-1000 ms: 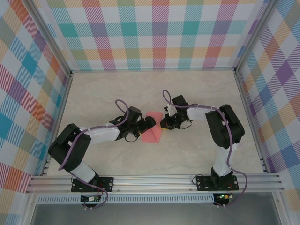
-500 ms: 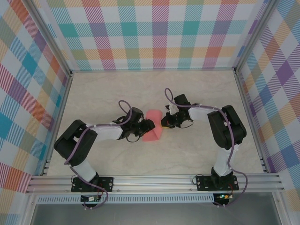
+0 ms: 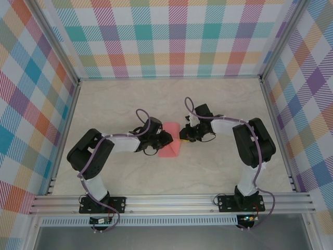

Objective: Fold a paper plane with a square sheet of paper (pick it up from the middle)

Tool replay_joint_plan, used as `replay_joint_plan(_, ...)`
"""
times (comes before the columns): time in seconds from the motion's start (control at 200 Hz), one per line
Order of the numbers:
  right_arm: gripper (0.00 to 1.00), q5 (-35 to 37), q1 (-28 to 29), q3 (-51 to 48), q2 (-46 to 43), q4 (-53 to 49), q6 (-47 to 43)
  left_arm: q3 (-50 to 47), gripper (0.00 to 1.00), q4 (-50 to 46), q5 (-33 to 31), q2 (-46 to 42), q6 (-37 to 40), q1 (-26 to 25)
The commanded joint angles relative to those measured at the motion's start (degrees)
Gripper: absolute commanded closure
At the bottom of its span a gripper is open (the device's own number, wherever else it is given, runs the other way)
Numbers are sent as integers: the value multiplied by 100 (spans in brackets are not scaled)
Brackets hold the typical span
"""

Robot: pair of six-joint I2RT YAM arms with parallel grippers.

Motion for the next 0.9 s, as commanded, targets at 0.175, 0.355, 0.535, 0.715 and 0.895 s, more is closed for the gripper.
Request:
replay_joint_plan(0.175,36,1288,-182,-402,-1352,-72,166,160,93,-271,-209,-167,343,-63)
replay_joint_plan(0.355,21,1739,-192,-502,-1955,-309,84,511,96,-1622,-685,-746,866,-72)
replay_joint_plan(0.535,5,2047,-194,-548,-2546,-554,26,1885,96,-4630,-2114,-1098,1770,-317)
replay_joint_plan(0.715,0,2921,-201,-422,-3005,-1074,28,3115,96,-6775,-4189,-840,2100,-701)
replay_joint_plan(0.895,0,3591,-243,-328,-3310,-1532,38,4216,96,-8327,-6271,98,1773,-1210)
